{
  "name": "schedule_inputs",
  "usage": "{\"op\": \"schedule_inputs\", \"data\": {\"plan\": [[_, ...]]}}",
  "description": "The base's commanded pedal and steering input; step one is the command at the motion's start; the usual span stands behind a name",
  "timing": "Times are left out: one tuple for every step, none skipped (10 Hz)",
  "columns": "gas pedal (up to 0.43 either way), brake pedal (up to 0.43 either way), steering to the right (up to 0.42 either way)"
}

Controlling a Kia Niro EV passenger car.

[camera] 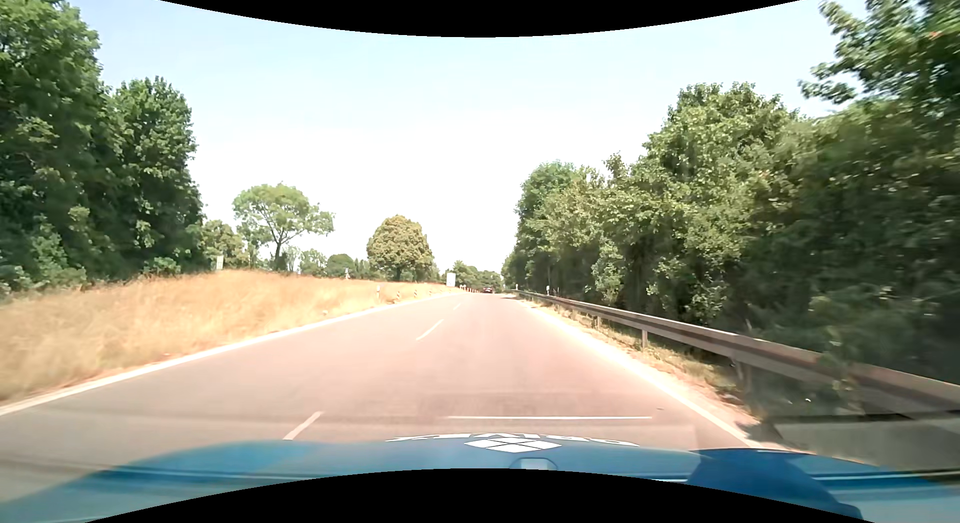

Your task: Follow the waypoints while adhering to traffic rules and regulations

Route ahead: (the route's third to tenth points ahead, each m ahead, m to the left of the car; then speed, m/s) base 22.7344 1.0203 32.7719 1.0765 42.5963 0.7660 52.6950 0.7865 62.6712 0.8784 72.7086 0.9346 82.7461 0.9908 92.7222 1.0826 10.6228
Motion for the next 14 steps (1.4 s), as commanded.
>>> {"op": "schedule_inputs", "data": {"plan": [[0.098, 0.0, -0.01], [0.098, 0.0, -0.009], [0.098, 0.0, -0.009], [0.11, 0.0, -0.008], [0.11, 0.0, -0.007], [0.11, 0.0, -0.006], [0.118, 0.0, -0.007], [0.118, 0.0, -0.005], [0.11, 0.0, -0.006], [0.11, 0.0, -0.005], [0.11, 0.0, -0.005], [0.11, 0.0, -0.003], [0.11, 0.0, -0.004], [0.11, 0.0, -0.003]]}}
